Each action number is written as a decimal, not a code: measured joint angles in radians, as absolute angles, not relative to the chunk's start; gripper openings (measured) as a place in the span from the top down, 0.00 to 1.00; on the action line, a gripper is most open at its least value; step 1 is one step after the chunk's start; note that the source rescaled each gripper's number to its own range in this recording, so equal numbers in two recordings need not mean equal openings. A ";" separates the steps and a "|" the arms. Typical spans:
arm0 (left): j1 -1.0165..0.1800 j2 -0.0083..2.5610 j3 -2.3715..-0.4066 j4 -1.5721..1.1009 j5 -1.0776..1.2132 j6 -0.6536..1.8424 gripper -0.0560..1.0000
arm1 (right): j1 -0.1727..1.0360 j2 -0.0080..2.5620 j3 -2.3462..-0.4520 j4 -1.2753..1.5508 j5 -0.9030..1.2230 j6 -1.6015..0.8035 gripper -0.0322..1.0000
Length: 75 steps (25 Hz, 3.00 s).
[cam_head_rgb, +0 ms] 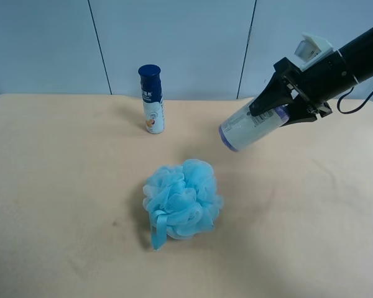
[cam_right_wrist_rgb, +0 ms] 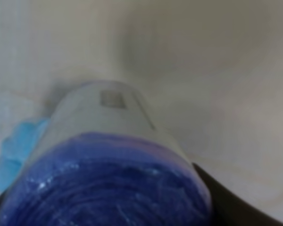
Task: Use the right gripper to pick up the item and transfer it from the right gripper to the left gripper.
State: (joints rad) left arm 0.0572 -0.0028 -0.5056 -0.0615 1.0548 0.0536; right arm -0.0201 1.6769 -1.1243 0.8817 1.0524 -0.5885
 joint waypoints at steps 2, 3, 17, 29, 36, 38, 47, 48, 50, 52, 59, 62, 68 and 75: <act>0.057 -0.003 -0.506 -0.062 1.055 0.054 0.25 | -0.020 1.680 -1.124 0.917 1.076 -0.615 0.96; 0.057 -0.003 -0.506 -0.062 1.055 0.054 0.25 | -0.020 1.687 -1.124 0.940 1.090 -0.631 0.96; 0.057 -0.003 -0.506 -0.060 1.055 0.054 0.25 | 0.005 1.796 -1.124 1.222 1.188 -0.821 0.96; 0.057 0.095 -0.506 -0.046 1.052 0.051 0.25 | 0.080 1.835 -1.124 1.244 1.189 -0.845 0.96; 0.057 0.280 -0.509 -0.062 1.037 0.043 0.25 | 0.090 1.878 -1.124 1.246 1.187 -0.844 0.96; 0.057 0.332 -0.510 -0.073 1.035 0.043 0.25 | 0.090 1.878 -1.124 1.246 1.187 -0.844 0.96; 0.057 0.564 -0.590 -0.380 0.940 0.234 0.25 | 0.090 1.878 -1.124 1.249 1.187 -0.824 0.96; 0.057 0.597 -0.591 -0.438 0.931 0.284 0.25 | 0.090 1.878 -1.124 1.249 1.187 -0.823 0.96; 0.057 0.658 -0.592 -0.545 0.918 0.388 0.25 | 0.090 1.878 -1.124 1.249 1.187 -0.823 0.96; 0.057 0.731 -0.592 -0.651 0.910 0.480 0.25 | 0.090 1.878 -1.124 1.249 1.187 -0.823 0.96; 0.057 0.997 -0.593 -1.000 0.926 0.814 0.25 | 0.090 1.878 -1.124 1.255 1.187 -0.823 0.96; 0.057 1.119 -0.593 -1.116 0.961 0.940 0.25 | 0.090 1.878 -1.124 1.255 1.187 -0.823 0.96; 0.057 1.364 -0.593 -1.259 0.998 1.119 0.25 | 0.090 1.878 -1.124 1.256 1.187 -0.825 0.96; 0.057 1.568 -0.594 -1.458 1.086 1.281 0.25 | 0.090 1.878 -1.124 1.258 1.187 -0.827 0.96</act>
State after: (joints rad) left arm 0.0572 1.5683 -0.5942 -1.4580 1.0862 1.2808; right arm 0.0899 1.8781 -1.1243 1.2575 1.1875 -0.8268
